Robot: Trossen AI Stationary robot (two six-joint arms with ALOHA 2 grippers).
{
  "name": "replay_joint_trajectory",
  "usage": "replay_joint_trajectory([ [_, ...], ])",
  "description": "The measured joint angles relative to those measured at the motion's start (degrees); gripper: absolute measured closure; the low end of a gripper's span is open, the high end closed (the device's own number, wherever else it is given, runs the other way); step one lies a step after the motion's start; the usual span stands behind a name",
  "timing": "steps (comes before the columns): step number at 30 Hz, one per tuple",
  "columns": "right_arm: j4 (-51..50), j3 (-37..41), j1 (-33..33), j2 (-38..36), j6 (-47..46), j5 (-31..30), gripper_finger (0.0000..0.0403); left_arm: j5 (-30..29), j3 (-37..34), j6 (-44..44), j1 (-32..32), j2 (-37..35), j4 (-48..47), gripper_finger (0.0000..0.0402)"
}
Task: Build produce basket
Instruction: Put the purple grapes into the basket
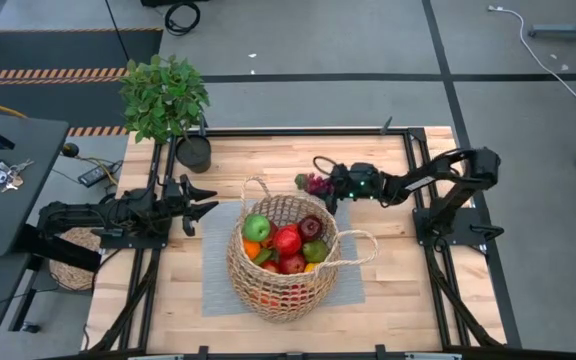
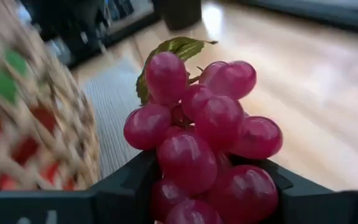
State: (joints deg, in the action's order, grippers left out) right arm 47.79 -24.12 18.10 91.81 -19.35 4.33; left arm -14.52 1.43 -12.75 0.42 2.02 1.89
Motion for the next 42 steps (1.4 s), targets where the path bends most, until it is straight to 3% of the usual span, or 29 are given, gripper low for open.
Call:
replay_joint_trajectory([
  [5, 0.08, -0.35, 1.64, -8.12, -0.57, 1.61, 0.0227, 0.00, 0.00, 0.00, -0.01, -0.01, 0.00, 0.0241],
  [11, -2.34, -6.18, 2.23, -14.82, -0.51, 6.18, 0.0227, 0.02, 0.00, 0.00, 0.00, -0.02, 0.00, 0.0241],
  [19, -13.31, -21.03, 1.48, -15.78, -2.71, 12.01, 0.0227, 0.00, 0.00, 0.00, 0.00, -0.02, 0.00, 0.0241],
  [28, -32.41, -37.21, 0.13, -15.75, -3.72, 20.77, 0.0227, 0.00, 0.00, 0.00, -0.02, 0.00, 0.00, 0.0241],
  [33, -39.80, -42.24, -3.30, -14.64, -0.15, 20.61, 0.0227, 0.00, 0.00, 0.00, 0.00, 0.00, 0.00, 0.0241],
  [42, -40.25, -44.88, -8.46, -10.66, -1.22, 14.14, 0.0227, 0.00, 0.00, 0.00, 0.00, 0.00, -0.02, 0.0241],
])
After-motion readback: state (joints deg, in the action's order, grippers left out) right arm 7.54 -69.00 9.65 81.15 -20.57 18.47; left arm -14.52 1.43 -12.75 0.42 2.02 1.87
